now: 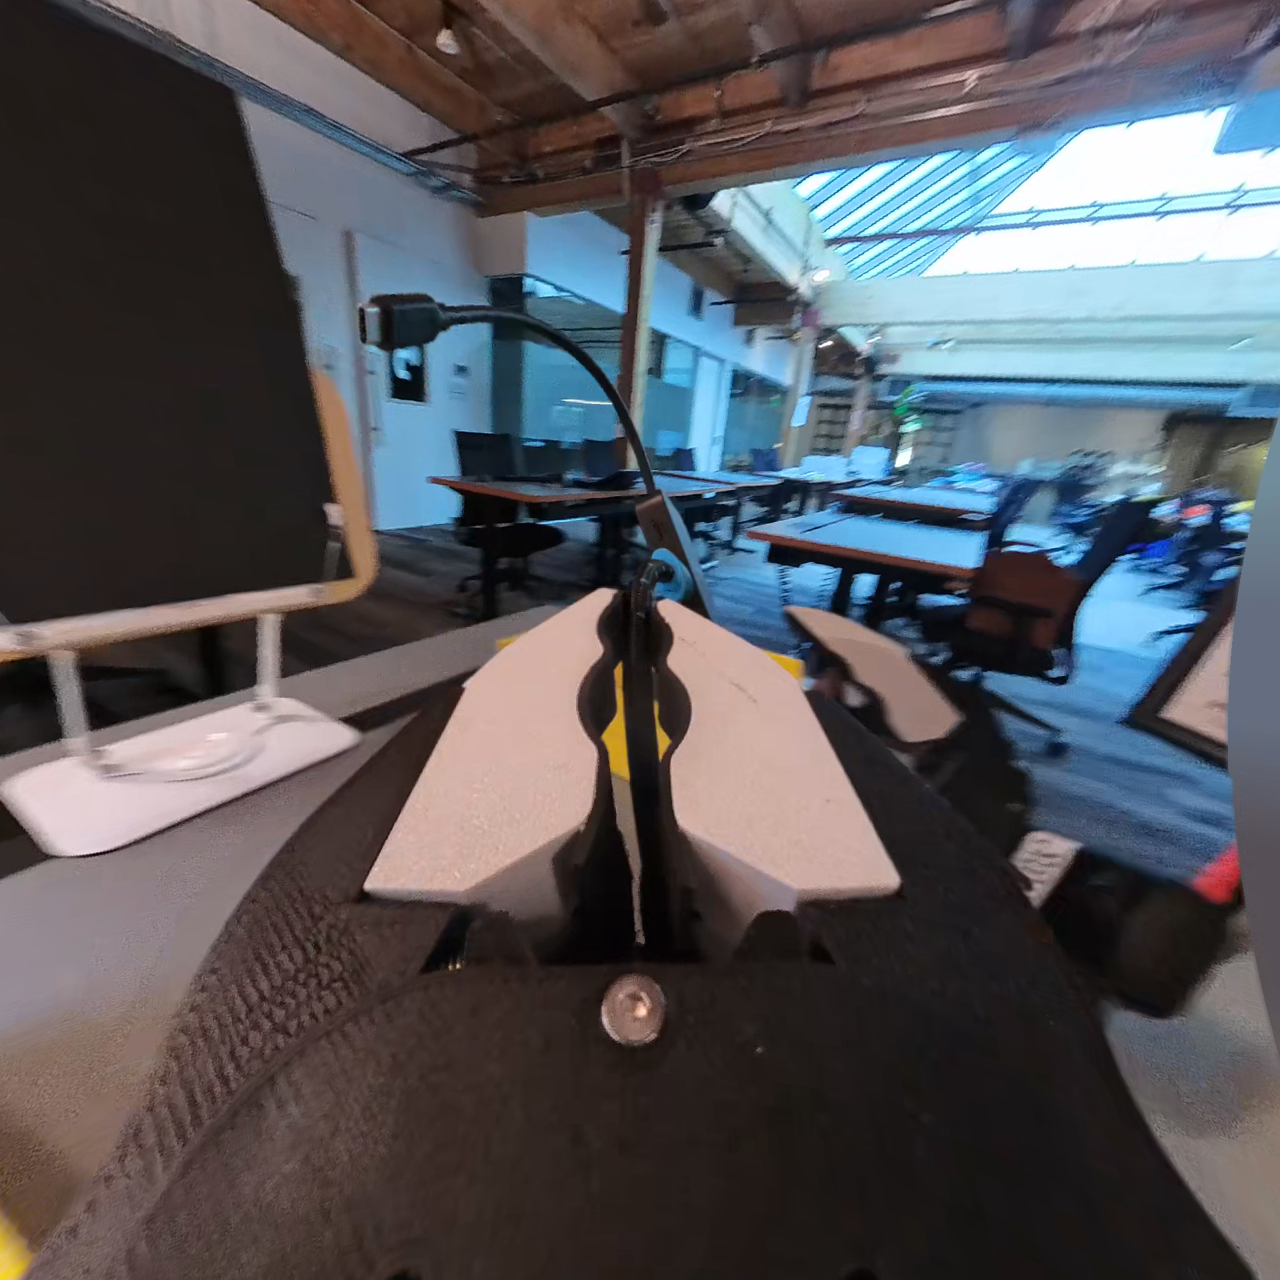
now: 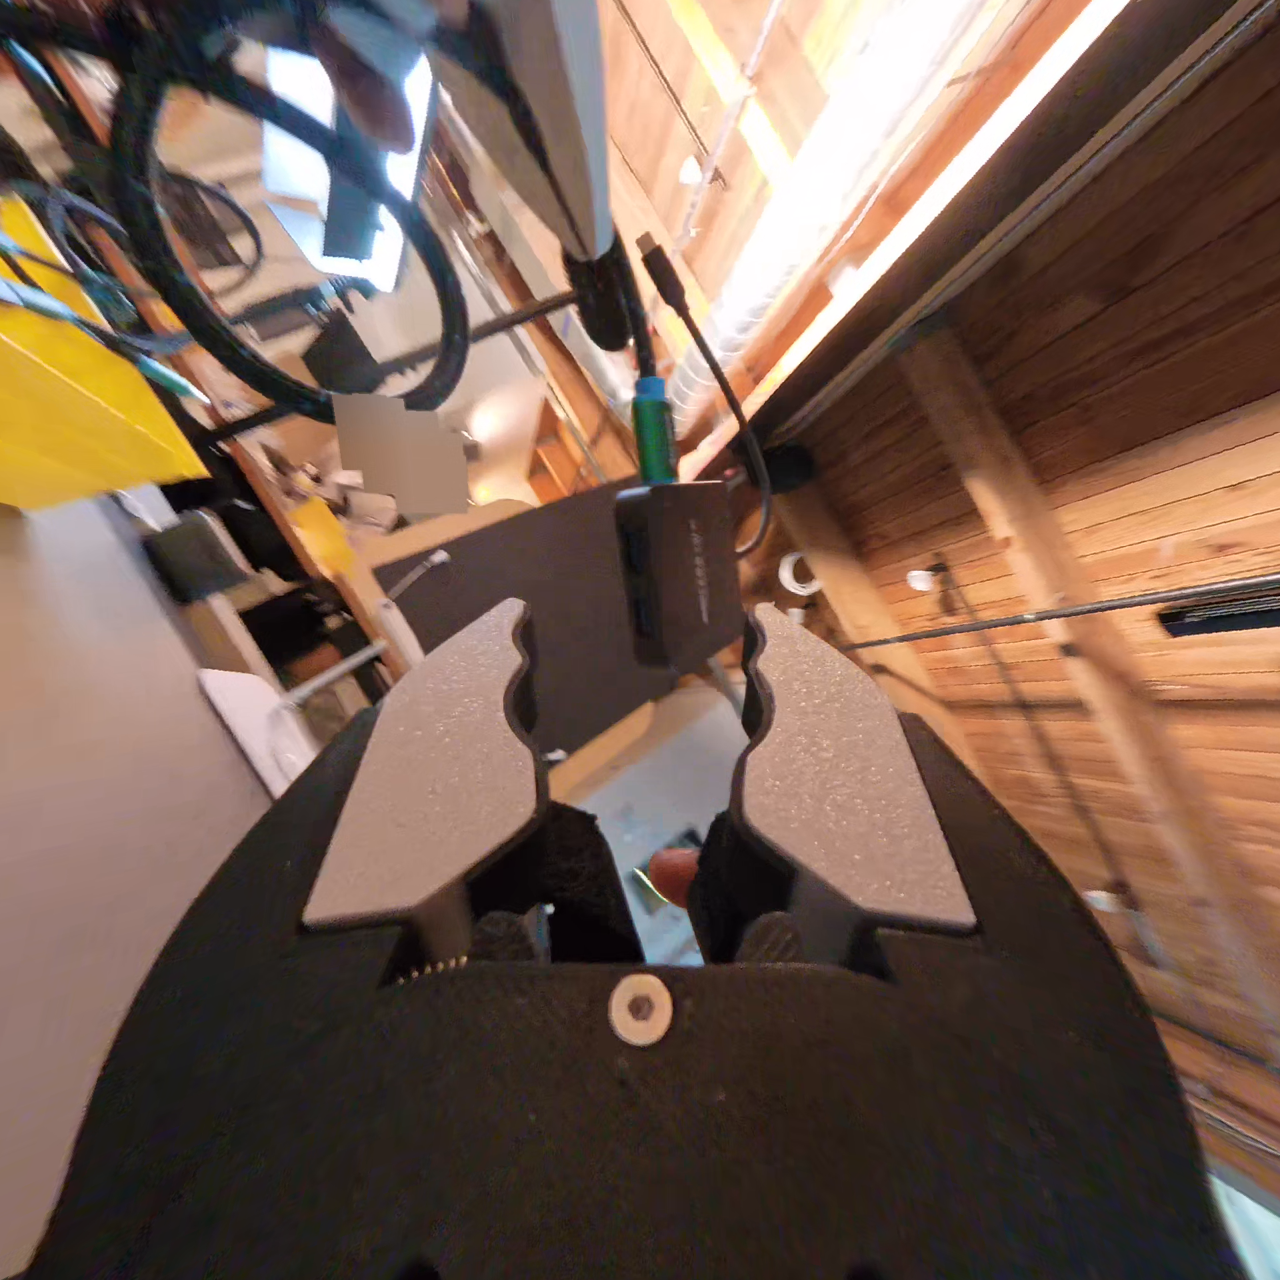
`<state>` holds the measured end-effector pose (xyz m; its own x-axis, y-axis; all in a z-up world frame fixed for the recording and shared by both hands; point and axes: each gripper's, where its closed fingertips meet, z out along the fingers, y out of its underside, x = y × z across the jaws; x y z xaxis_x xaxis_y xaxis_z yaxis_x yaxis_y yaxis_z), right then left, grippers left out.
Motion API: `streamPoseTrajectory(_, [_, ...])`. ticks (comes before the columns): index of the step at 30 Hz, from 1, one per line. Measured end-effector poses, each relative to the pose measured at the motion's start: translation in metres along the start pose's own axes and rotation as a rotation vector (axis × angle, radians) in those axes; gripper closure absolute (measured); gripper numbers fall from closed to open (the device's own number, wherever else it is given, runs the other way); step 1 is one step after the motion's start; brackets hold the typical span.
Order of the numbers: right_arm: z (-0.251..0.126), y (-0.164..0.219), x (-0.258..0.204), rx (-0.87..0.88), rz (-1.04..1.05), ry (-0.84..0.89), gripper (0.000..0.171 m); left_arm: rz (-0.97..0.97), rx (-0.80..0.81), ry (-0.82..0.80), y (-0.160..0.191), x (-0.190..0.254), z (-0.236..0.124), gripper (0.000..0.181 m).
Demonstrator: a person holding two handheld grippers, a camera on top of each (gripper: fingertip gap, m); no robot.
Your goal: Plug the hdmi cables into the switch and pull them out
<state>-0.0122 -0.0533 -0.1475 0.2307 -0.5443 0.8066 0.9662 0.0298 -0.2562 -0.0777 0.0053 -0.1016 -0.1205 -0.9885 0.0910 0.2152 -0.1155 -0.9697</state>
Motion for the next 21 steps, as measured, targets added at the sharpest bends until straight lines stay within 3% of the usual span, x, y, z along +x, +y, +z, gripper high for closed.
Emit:
streamPoseTrajectory(4, [0.006,0.019,0.013,-0.082,-0.139,0.142,0.112,-0.182,0.019,0.165,0.016,0.031,0.009,0.175])
streamPoseTrajectory(6, [0.003,0.024,0.023,-0.092,-0.152,0.183,0.147,-0.215,0.021,0.181,0.024,0.035,0.011,0.175])
streamPoseTrajectory(9, [-0.003,0.026,0.026,-0.054,-0.027,0.129,0.150,-0.205,0.054,0.308,0.023,0.053,0.008,0.164])
streamPoseTrajectory(10, [-0.005,0.027,0.025,-0.044,0.057,0.097,0.152,-0.215,0.071,0.379,0.021,0.061,0.004,0.152])
streamPoseTrajectory(12, [-0.007,0.031,0.021,-0.022,0.315,0.002,0.153,-0.199,0.166,0.476,0.010,0.070,-0.006,0.147])
streamPoseTrajectory(15, [-0.009,0.034,0.011,0.055,0.788,-0.170,0.157,-0.146,0.325,0.423,0.002,0.054,-0.021,0.139])
streamPoseTrajectory(18, [-0.010,0.027,0.003,0.177,1.303,-0.369,0.158,-0.084,0.246,0.235,0.033,0.023,-0.016,0.132])
streamPoseTrajectory(21, [-0.014,0.015,-0.002,0.296,1.624,-0.541,0.158,-0.123,0.132,0.213,0.070,0.025,-0.005,0.123])
